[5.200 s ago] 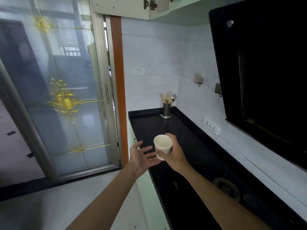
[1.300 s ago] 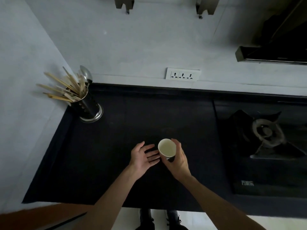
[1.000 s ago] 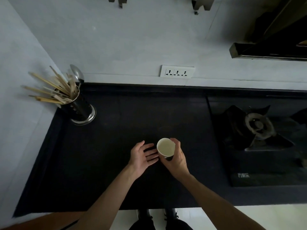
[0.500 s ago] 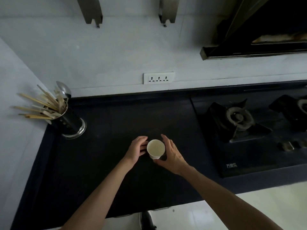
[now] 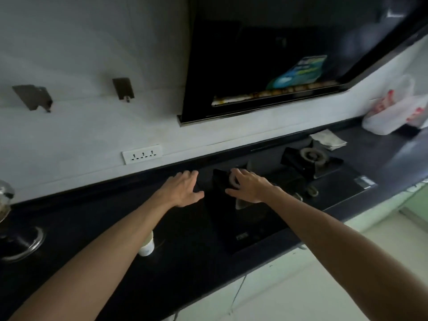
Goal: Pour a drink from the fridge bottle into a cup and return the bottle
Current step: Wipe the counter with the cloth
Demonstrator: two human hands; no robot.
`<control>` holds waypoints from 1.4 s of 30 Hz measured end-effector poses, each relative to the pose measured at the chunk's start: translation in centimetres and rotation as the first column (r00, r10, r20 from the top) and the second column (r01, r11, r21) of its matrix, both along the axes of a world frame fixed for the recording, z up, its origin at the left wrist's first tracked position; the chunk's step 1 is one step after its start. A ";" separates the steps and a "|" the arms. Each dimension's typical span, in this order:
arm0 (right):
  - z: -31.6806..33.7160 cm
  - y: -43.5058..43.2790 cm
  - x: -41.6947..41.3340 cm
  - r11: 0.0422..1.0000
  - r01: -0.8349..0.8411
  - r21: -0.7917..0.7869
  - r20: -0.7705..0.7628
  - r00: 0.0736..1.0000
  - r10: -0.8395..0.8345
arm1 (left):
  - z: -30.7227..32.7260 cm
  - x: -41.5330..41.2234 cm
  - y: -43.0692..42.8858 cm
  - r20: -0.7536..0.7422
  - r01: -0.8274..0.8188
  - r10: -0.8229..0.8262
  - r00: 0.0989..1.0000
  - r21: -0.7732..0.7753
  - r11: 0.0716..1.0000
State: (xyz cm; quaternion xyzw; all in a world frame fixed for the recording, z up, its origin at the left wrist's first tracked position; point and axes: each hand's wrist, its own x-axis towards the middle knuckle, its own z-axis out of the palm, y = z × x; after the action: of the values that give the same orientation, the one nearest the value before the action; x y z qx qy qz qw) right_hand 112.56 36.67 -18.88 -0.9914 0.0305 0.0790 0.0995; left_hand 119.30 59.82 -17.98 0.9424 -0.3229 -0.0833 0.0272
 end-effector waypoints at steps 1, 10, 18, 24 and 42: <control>1.0 -1.7 -1.1 1.000 0.020 -0.011 0.024 1.000 -0.019 | 0.8 -0.6 -2.0 0.023 0.030 -0.031 0.999 0.013 0.999; 5.2 -14.5 -13.7 0.980 0.174 -0.098 0.102 0.981 -0.164 | 4.7 -9.3 -16.6 0.155 0.249 -0.278 0.948 0.179 0.952; 6.4 -22.3 -25.7 0.930 0.349 -0.112 0.107 0.935 -0.338 | 5.4 -16.9 -26.3 0.129 0.364 -0.385 0.914 0.161 0.917; 7.5 -26.7 -33.1 0.882 0.456 -0.115 0.142 0.887 -0.440 | 6.0 -21.3 -33.3 0.098 0.463 -0.475 0.874 0.125 0.877; 9.4 -41.3 -41.2 0.657 0.737 -0.157 0.115 0.674 -0.729 | 5.2 -24.1 -55.3 0.040 0.679 -0.678 0.734 0.002 0.734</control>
State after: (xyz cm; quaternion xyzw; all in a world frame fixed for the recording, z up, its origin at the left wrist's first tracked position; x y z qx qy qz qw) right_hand 71.36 -4.63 -9.47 -0.9010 0.4327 0.0079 0.0281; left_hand 95.17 4.56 -12.75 0.7610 -0.6452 -0.0673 -0.0053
